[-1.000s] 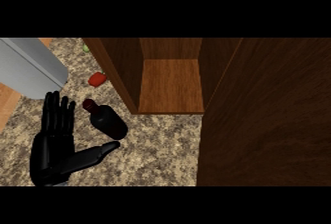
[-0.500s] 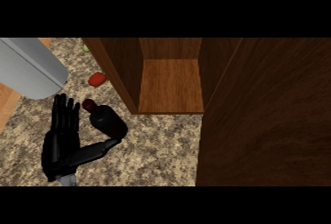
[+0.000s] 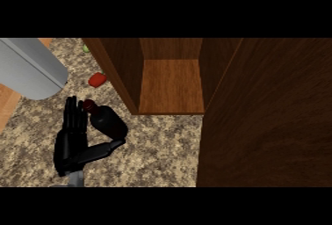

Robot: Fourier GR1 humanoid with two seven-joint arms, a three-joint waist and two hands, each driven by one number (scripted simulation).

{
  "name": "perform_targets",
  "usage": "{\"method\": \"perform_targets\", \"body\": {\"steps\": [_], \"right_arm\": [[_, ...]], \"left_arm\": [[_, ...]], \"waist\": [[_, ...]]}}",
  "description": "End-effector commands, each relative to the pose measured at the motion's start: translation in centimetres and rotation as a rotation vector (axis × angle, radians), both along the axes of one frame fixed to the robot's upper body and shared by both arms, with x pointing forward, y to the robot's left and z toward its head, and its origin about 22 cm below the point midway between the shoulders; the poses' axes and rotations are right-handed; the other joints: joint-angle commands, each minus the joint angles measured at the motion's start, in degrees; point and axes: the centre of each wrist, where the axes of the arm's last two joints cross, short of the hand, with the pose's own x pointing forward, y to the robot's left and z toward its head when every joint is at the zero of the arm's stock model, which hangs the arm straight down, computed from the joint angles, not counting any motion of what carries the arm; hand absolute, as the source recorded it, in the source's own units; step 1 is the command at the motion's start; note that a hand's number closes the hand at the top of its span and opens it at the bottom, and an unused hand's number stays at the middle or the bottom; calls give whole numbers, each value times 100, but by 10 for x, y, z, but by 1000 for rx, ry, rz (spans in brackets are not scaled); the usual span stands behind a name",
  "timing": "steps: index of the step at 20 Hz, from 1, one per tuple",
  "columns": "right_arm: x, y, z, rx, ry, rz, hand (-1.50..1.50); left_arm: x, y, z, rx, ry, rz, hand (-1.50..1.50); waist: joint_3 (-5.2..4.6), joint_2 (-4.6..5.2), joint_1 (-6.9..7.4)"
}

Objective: Pick up the wine, place it into the cabinet and close the cabinet

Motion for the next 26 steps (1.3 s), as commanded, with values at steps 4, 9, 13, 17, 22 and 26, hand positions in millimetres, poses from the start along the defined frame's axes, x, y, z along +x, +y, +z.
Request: {"method": "perform_targets", "body": {"steps": [4, 9, 13, 17, 22, 26], "right_arm": [[-28, -3, 10, 49, -69, 46, -150], [-37, -5, 3, 38, -42, 58, -150], [-17, -15, 3, 62, -75, 50, -150], [-35, 4, 8, 54, -51, 61, -150], [-38, 10, 14, 61, -66, 73, -150], [-36, -5, 16, 36, -71, 56, -150]], "left_arm": [[1, 8, -36, 0, 7, 2, -150], [4, 22, -31, -23, -2, -10, -150], [13, 15, -52, -26, 15, -17, -150], [18, 0, -49, -19, 30, -20, -150], [17, 1, -62, -2, 31, -12, -150], [10, 6, -71, -34, 42, -43, -150]], "waist": [[1, 6, 8], [3, 1, 9], [3, 12, -8], [0, 2, 6], [-1, 0, 7], [2, 0, 8]]}}
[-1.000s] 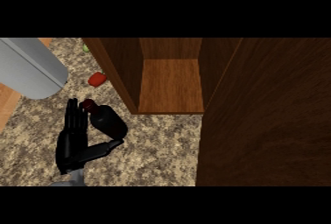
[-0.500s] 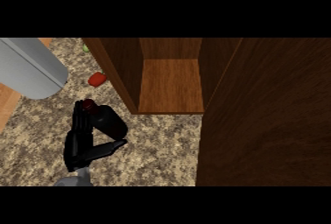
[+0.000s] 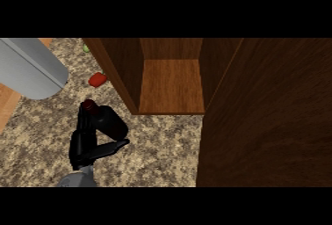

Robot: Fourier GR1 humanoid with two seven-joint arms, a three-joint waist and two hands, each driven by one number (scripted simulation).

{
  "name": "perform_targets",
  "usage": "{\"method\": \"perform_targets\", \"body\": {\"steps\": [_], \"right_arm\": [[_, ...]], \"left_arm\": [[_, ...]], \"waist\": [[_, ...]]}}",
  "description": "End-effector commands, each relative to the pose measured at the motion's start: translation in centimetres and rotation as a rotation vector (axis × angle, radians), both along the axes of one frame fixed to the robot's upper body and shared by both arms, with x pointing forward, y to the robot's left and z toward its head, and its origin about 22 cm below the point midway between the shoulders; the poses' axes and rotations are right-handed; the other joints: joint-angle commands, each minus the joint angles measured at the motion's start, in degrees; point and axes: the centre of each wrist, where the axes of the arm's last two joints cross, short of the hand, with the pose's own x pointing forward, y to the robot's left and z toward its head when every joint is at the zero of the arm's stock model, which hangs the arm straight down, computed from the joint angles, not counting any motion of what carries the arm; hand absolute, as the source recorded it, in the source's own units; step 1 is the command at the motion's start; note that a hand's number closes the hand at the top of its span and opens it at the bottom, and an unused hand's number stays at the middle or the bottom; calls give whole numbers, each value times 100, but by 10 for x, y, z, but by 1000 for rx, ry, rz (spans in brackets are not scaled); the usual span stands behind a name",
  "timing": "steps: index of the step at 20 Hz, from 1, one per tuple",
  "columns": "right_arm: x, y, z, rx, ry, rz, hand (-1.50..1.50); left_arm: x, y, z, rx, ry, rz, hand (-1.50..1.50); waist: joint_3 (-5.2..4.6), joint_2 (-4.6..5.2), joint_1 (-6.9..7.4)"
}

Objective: Pick up the wine, place it into the cabinet and close the cabinet

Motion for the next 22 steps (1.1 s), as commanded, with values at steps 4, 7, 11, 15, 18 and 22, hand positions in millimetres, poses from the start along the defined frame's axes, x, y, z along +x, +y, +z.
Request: {"method": "perform_targets", "body": {"steps": [4, 7, 11, 15, 18, 22], "right_arm": [[-26, 11, 20, 41, -48, 54, -150], [-11, 3, 17, 30, -64, 54, -150], [-19, -8, 17, 22, -52, 42, -150], [-27, -3, 18, 32, -32, 57, -150], [-11, 0, 16, 30, -35, 45, -150], [-26, -6, 13, 49, -35, 26, -150]], "left_arm": [[7, -3, -24, -34, -7, -27, -150], [8, -8, -28, -38, -27, -12, -150], [9, 4, -35, -84, -30, -19, -150], [9, 3, -27, -118, -80, -87, 150], [21, -29, -35, -50, -83, -159, 150], [14, -12, -37, -10, -84, -183, 150]], "waist": [[-5, 5, 4], [-1, 5, 14], [0, 6, -2], [1, -7, 13], [-2, 6, -19], [3, -3, -2]]}}
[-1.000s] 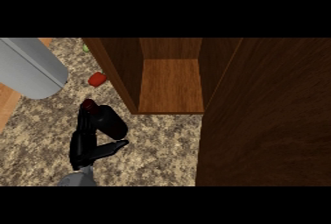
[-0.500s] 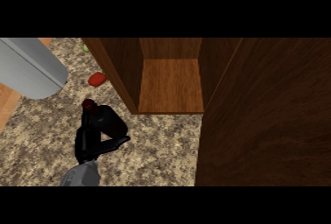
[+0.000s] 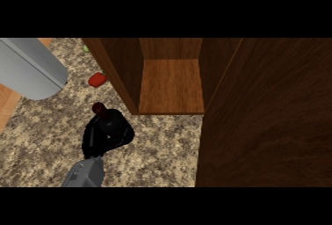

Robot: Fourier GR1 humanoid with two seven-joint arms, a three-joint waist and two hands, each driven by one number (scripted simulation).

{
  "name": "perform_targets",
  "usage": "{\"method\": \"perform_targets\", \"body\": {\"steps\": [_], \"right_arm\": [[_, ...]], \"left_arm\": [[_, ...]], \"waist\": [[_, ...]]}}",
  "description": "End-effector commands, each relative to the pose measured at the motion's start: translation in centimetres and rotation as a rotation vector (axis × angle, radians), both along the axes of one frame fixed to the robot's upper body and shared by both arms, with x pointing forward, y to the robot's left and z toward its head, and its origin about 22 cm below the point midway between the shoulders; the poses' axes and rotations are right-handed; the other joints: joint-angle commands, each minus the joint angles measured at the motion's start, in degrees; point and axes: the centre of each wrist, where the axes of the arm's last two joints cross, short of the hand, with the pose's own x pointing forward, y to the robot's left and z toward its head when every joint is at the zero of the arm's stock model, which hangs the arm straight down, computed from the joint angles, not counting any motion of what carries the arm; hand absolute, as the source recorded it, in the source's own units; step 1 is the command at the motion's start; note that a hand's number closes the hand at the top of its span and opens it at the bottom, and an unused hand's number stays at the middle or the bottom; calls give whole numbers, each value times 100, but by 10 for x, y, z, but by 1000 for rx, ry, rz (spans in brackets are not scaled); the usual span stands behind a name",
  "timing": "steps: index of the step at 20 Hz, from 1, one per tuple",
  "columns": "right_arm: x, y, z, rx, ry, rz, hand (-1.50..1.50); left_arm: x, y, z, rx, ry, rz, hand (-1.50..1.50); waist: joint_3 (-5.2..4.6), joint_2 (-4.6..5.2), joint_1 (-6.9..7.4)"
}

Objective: Pick up the wine, place it into the cabinet and close the cabinet

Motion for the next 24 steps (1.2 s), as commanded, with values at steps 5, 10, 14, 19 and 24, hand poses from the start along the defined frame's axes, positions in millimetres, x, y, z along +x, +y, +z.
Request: {"method": "perform_targets", "body": {"steps": [5, 10, 14, 19, 24], "right_arm": [[-18, -7, 4, 34, -50, 29, -150], [-26, -5, 7, 45, -31, 39, -150], [-25, -8, 6, 41, -53, 35, -150], [-21, -7, 3, 35, -14, 49, -150], [-9, -12, 11, 34, -36, 44, -150]], "left_arm": [[-34, 68, 3, 89, 10, -136, 150], [-72, 95, 8, 153, -40, -140, 150], [-42, 88, 28, 233, -162, -65, 150], [-53, 80, 43, 256, -251, 1, 150], [-38, 54, 98, 141, -262, -129, 150]], "waist": [[5, -14, 61], [5, -21, 77], [5, -12, 38], [4, -13, 57], [8, -20, 91]]}}
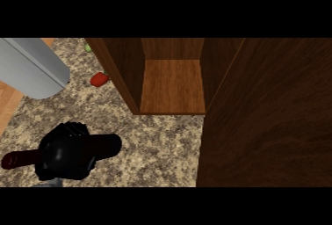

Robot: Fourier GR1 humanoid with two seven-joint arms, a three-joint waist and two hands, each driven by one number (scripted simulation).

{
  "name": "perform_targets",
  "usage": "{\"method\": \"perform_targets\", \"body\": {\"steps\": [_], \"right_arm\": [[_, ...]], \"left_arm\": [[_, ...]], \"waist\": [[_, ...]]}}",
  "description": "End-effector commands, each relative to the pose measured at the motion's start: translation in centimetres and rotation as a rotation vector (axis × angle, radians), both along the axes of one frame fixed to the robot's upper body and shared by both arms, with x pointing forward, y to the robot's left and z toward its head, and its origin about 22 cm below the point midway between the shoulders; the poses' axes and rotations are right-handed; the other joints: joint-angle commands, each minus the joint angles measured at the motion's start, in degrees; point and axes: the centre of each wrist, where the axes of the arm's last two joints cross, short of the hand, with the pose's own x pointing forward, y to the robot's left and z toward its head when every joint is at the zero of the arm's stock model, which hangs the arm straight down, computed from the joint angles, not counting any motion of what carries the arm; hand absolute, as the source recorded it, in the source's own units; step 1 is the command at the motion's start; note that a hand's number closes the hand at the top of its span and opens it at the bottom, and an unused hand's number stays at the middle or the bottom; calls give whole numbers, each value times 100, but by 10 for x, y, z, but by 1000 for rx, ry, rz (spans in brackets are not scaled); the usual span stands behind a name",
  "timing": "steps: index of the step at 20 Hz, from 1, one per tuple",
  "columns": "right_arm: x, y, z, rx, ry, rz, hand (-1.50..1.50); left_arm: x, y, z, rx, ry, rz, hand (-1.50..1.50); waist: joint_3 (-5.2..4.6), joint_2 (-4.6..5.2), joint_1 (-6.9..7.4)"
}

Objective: Pick up the wine, place it into the cabinet and close the cabinet

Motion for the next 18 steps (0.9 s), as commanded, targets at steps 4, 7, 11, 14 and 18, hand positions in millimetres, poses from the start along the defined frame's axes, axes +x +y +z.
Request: {"method": "perform_targets", "body": {"steps": [4, 7, 11, 14, 18], "right_arm": [[-24, 8, 14, 65, -34, 55, -150], [-13, 5, 16, 62, -32, 66, -150], [-25, 7, 25, 47, -15, 66, -150], [-5, -3, 16, 45, -33, 63, -150], [-19, 8, 13, 68, -28, 87, -150]], "left_arm": [[4, -4, 54, -44, 0, -96, 150], [-14, -37, 73, -33, -4, -114, 150], [12, -60, 102, 9, 14, -119, 150], [7, -82, 128, -16, 15, -173, 150], [-1, -129, 121, -58, 14, -215, 150]], "waist": [[-7, 6, -1], [-5, 7, 15], [-7, 9, -44], [-2, 16, -33], [-5, 10, -41]]}}
